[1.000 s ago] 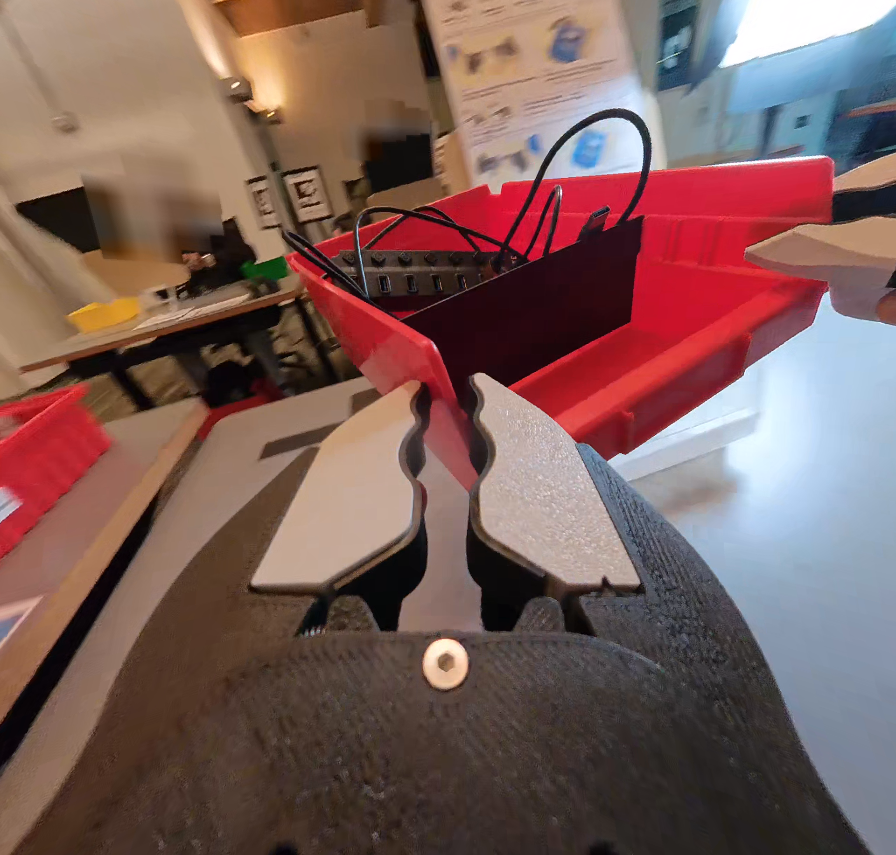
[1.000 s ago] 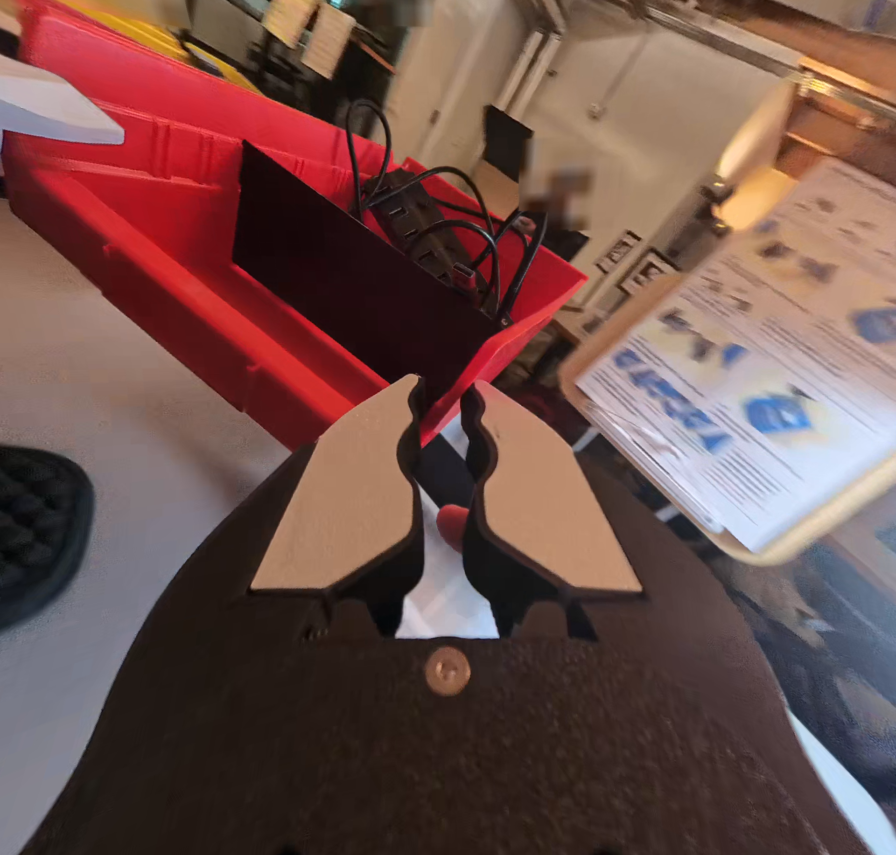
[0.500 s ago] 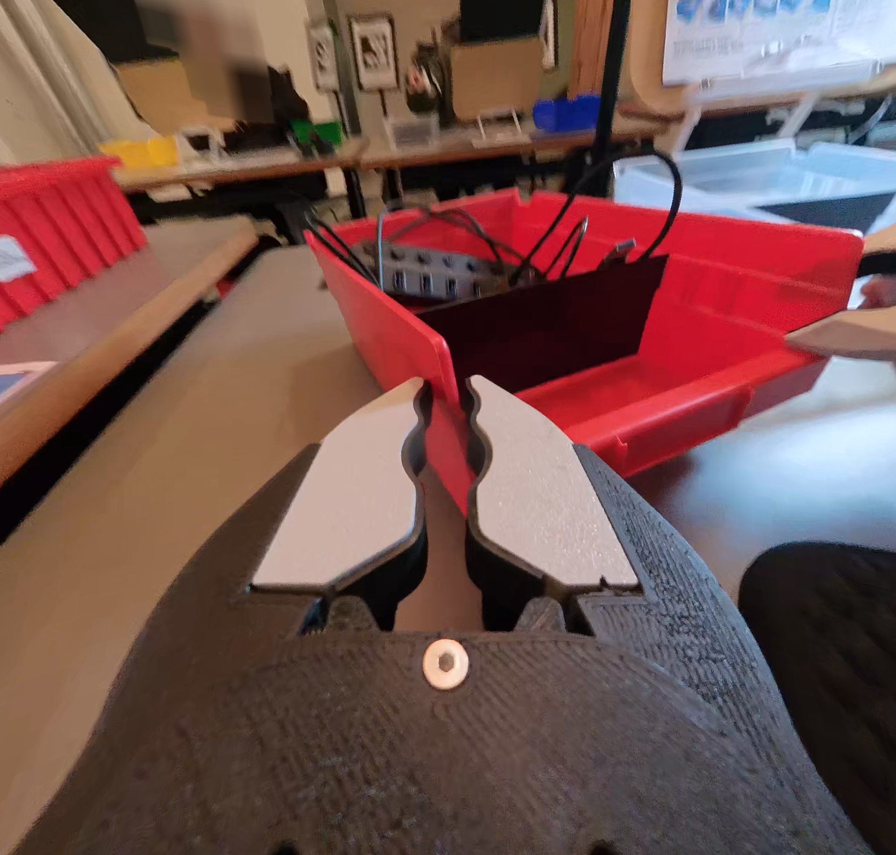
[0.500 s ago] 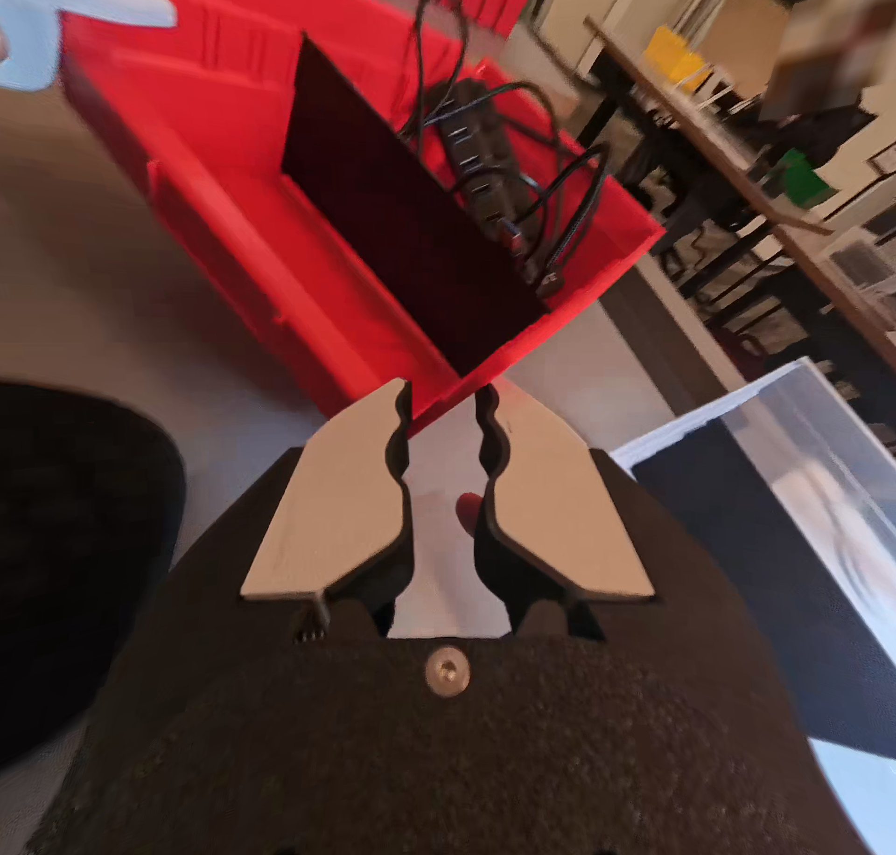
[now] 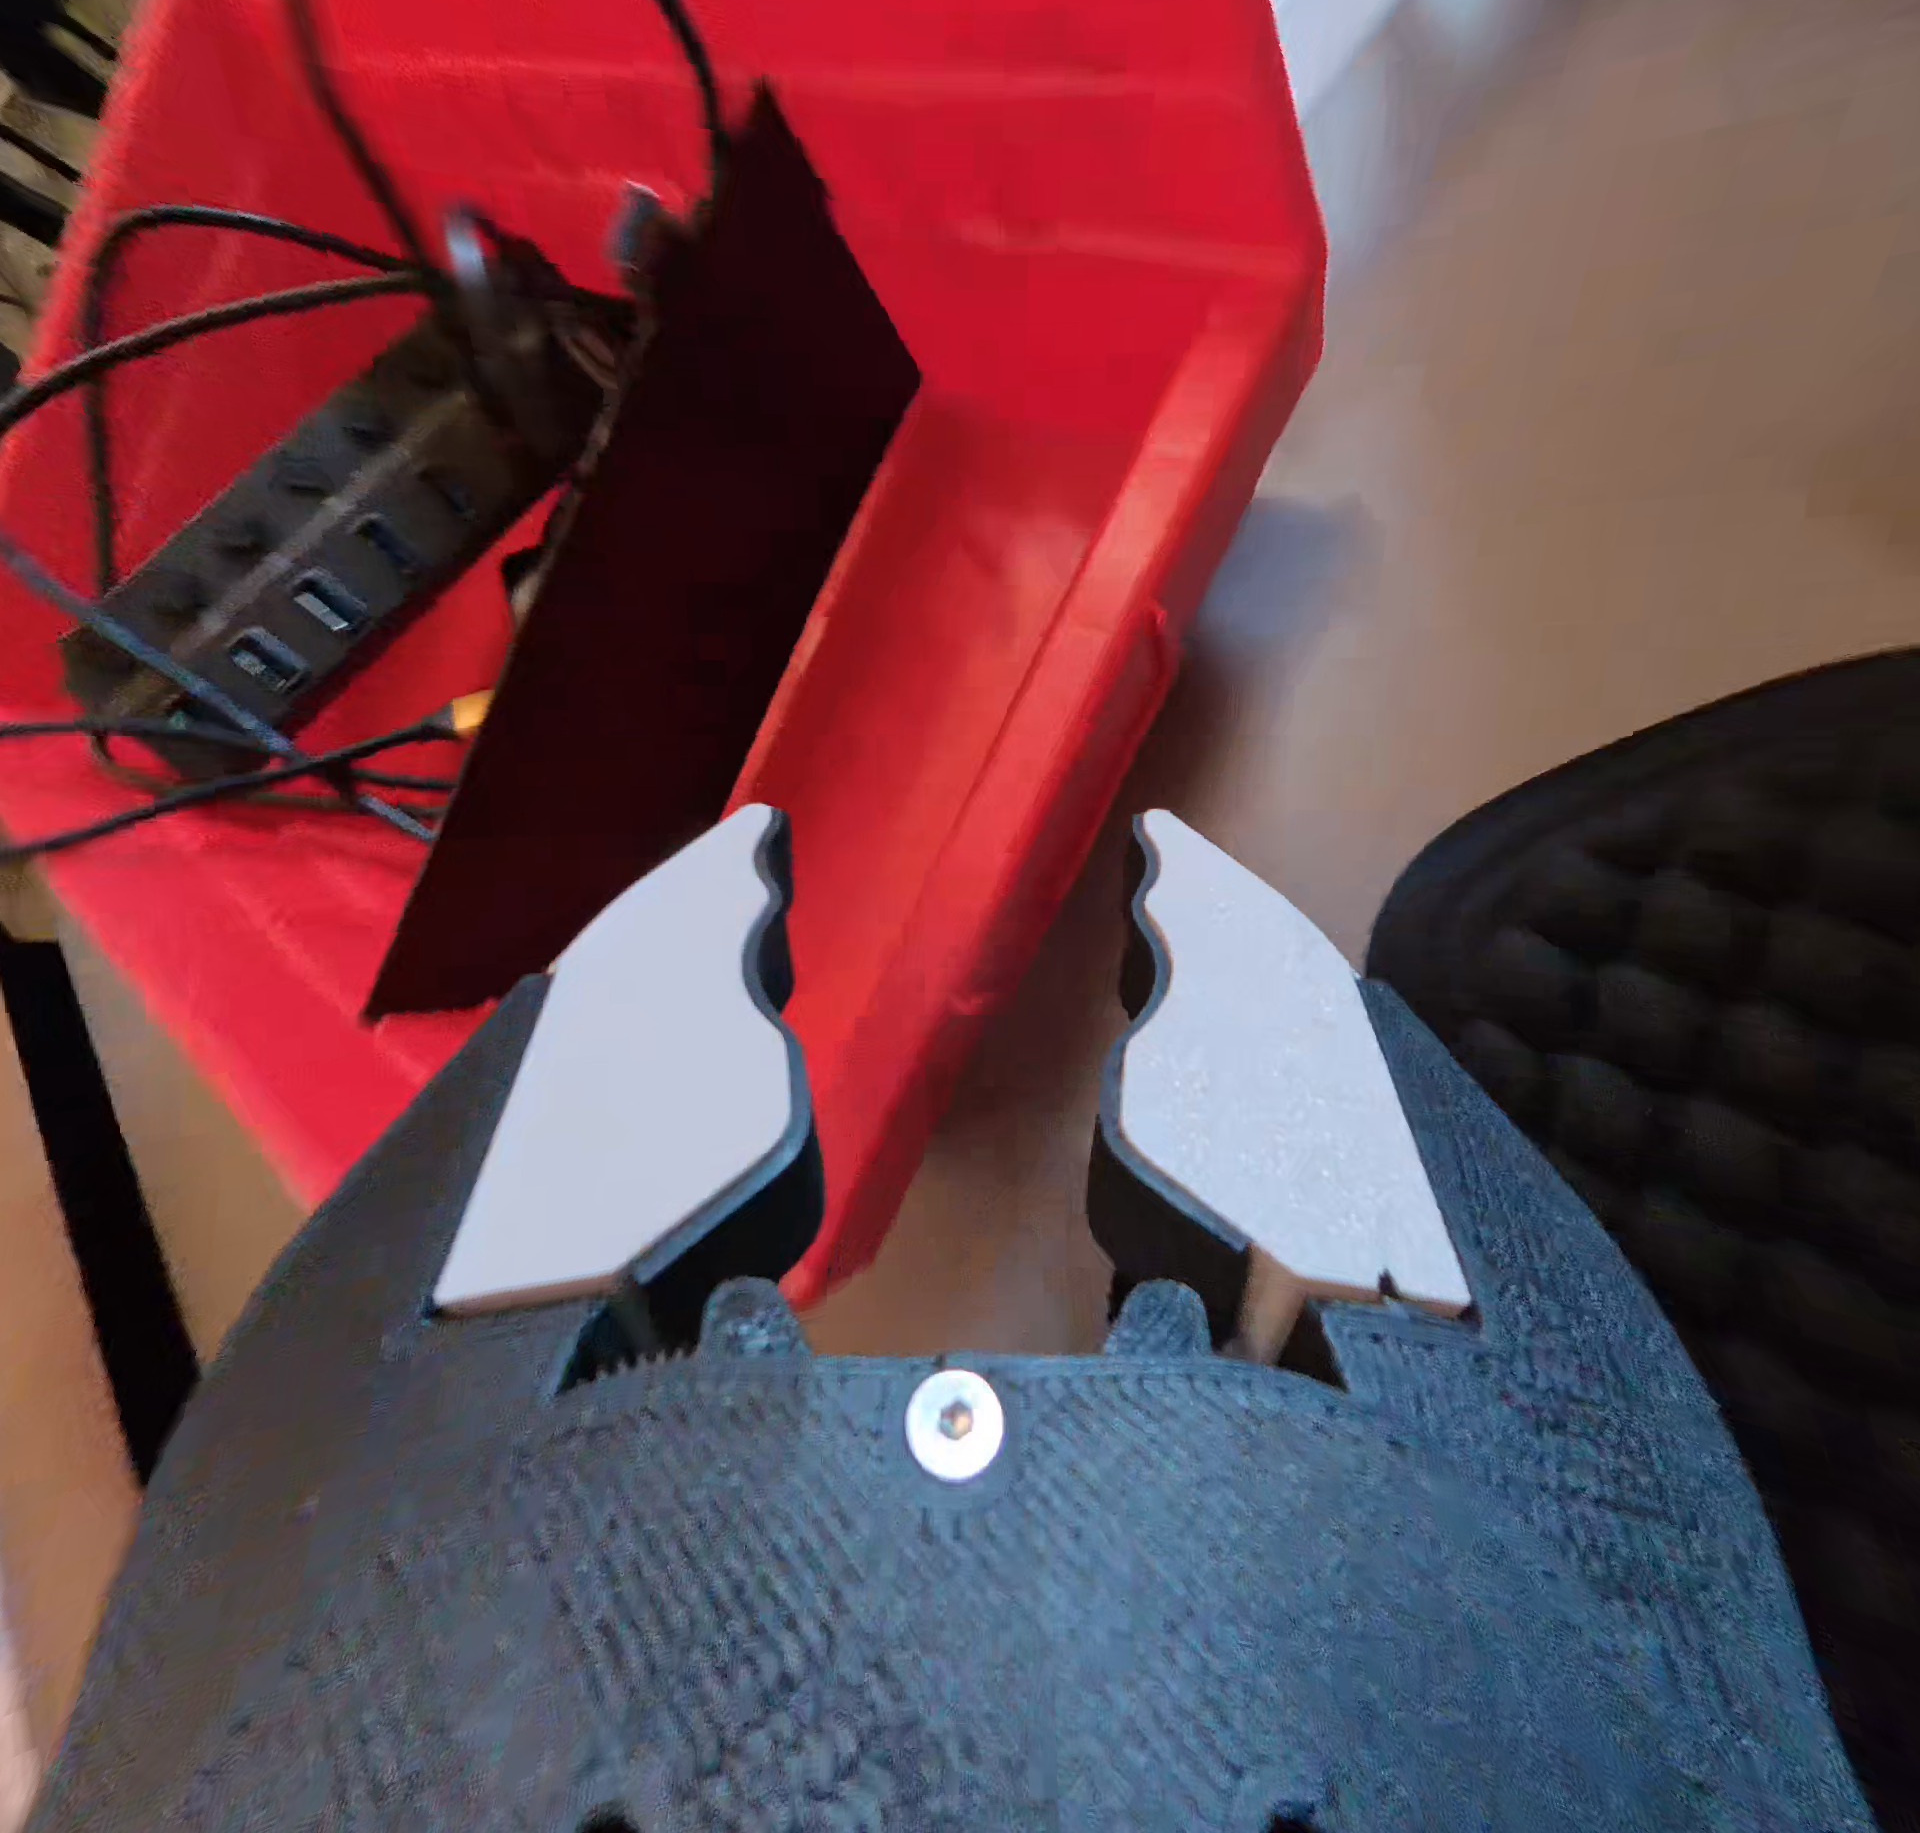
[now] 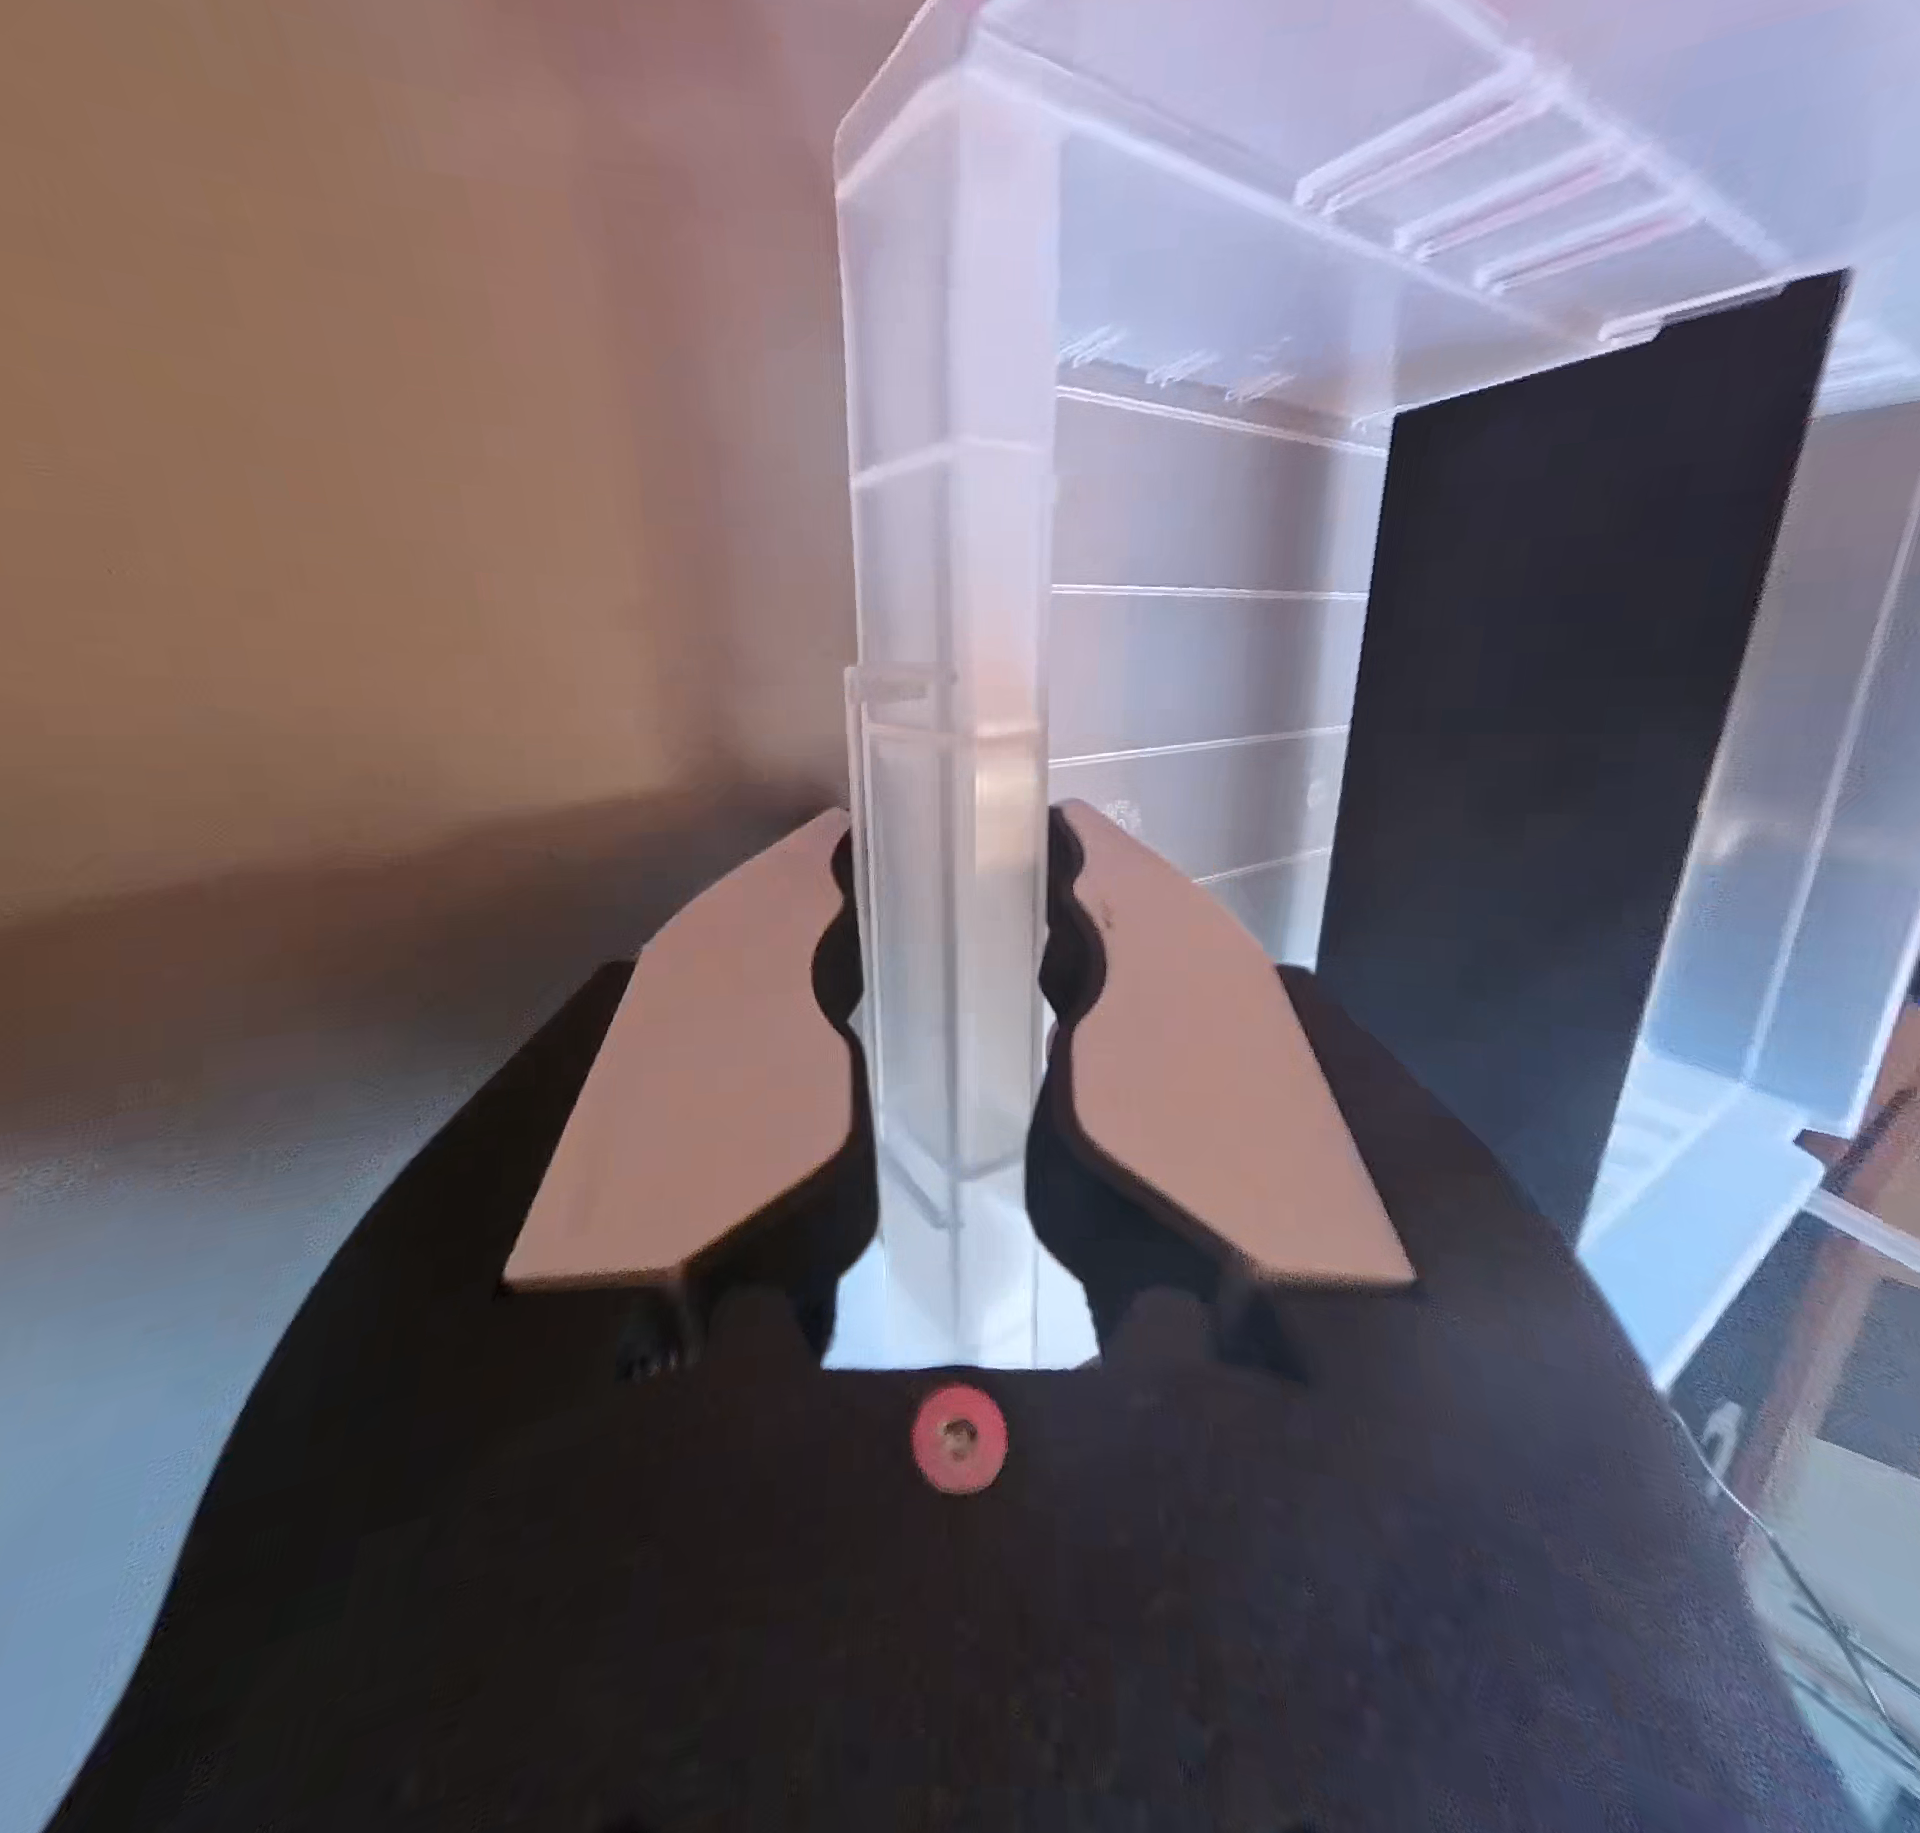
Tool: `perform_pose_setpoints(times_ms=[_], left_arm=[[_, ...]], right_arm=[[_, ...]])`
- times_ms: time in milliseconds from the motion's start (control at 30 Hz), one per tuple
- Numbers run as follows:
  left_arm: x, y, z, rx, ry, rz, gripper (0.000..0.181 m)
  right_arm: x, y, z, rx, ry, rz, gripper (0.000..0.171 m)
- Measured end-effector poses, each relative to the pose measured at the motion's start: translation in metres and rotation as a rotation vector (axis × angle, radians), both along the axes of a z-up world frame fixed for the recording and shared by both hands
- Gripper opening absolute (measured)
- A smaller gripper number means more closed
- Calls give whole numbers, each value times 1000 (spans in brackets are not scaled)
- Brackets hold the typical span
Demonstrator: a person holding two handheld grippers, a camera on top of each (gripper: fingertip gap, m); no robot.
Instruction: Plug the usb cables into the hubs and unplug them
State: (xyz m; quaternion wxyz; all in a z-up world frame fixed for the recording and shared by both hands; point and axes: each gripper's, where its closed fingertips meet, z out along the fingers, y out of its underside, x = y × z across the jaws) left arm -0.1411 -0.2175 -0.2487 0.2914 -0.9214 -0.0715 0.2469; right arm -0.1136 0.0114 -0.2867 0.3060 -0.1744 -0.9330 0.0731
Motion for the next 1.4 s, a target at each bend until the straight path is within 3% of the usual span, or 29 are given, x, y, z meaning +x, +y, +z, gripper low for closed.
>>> perform_pose_setpoints(times_ms=[33, 133, 167, 200, 467, 700, 900, 1167, 1400], left_arm=[[-2, 4, -11, -67, -10, -24, 61], [-9, 10, -37, -202, -43, -92, 51], [-5, 13, -43, -213, -76, -140, 37], [-5, 20, -43, -184, -70, -166, 35], [-11, 39, -42, -180, -30, -143, 35], [-18, 63, -41, -170, -14, -129, 35], [-26, 80, -41, -169, -18, -132, 35], [-36, 92, -41, -148, -10, -118, 36], [-28, 92, -41, -153, -31, -64, 35]], right_arm=[[3, 0, 0, 0, -7, 4, 32], [19, 6, 5, -3, 13, 32, 31], [27, 10, 10, -10, 31, 37, 31], [36, 15, 15, -15, 53, 37, 31], [109, 101, 52, 14, 140, -123, 31], [136, 196, 35, 97, 145, -275, 31], [129, 251, 15, 176, 140, -316, 31], [114, 263, 6, 184, 103, -390, 31], [113, 264, 7, 210, 89, -603, 32]])
